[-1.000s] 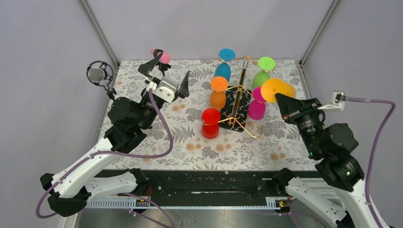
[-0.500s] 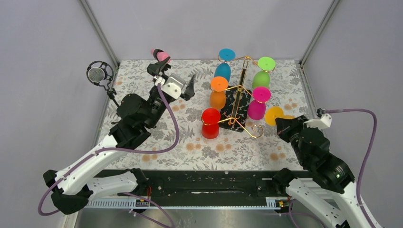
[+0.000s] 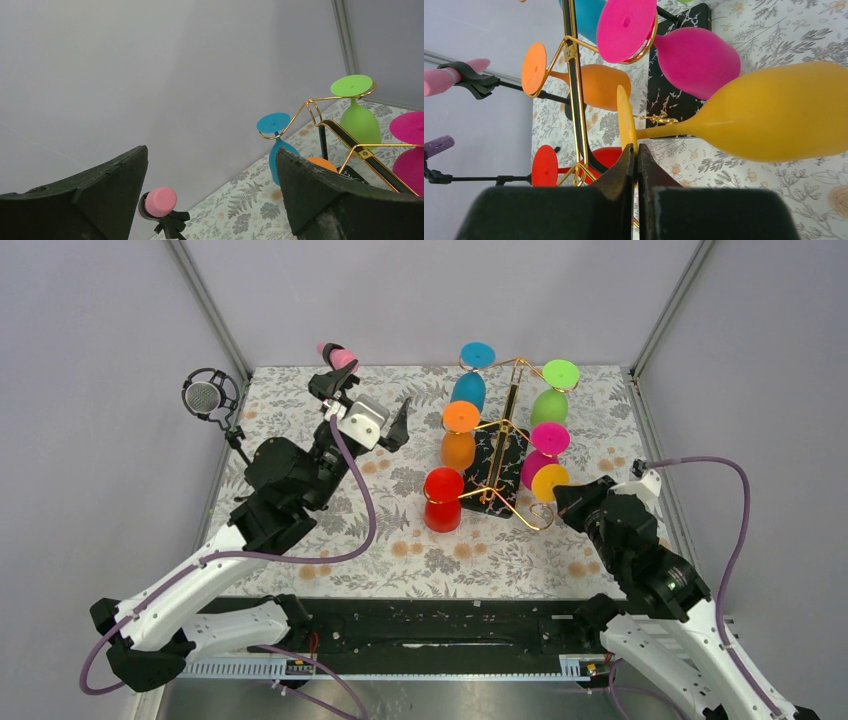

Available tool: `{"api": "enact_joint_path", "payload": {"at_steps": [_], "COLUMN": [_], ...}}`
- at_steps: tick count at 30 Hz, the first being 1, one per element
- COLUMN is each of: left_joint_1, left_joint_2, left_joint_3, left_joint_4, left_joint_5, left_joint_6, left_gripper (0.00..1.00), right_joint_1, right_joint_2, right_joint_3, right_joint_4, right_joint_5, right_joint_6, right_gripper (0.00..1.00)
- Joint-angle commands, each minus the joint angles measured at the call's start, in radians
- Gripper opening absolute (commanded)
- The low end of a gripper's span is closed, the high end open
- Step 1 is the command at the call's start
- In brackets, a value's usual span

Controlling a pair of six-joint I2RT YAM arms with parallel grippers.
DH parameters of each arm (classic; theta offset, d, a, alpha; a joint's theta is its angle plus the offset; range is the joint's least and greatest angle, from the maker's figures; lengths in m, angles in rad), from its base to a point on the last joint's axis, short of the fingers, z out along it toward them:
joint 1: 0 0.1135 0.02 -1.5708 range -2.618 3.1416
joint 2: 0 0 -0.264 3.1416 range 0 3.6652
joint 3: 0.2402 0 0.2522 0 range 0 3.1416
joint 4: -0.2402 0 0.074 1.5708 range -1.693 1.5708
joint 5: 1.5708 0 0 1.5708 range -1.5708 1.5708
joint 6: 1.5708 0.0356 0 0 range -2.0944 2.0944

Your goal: Place the wine glass upside down on the wine glass rack

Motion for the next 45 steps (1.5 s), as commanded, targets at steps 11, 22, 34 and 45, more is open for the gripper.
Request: {"api": "enact_joint_path", "payload": {"at_steps": [11, 22, 34, 45], "left_joint_1": [0.003, 0.004, 0.003, 0.003], "left_joint_2": [-0.028, -0.046, -0.048, -0.030], "left_joint_3": [0.005, -0.023, -0.031, -0.027], "left_joint_4": [0.056, 0.083, 0.085, 0.086], "left_joint_5": [-0.038, -0.068, -0.062, -0.044], "left_joint_6": [0.006, 0.035, 0.023, -0.003], "left_gripper": [0.99, 0.99, 0.99, 0.99], "right_joint_1": [-0.192, -0.198, -0.198, -0.198], "right_joint_2": [0.062, 0.131, 0.061, 0.043], "right_joint_3": [-0.083, -0.021, -0.004, 0.022], "right_joint_4": [0.265, 0.221, 0.131, 0.040], "right_joint_5": [-0.436, -0.695, -0.687, -0.724], "right_joint_6": [0.104, -0.007, -0.032, -0.074], "right_gripper": [0.00, 0.00, 0.00, 0.00]}}
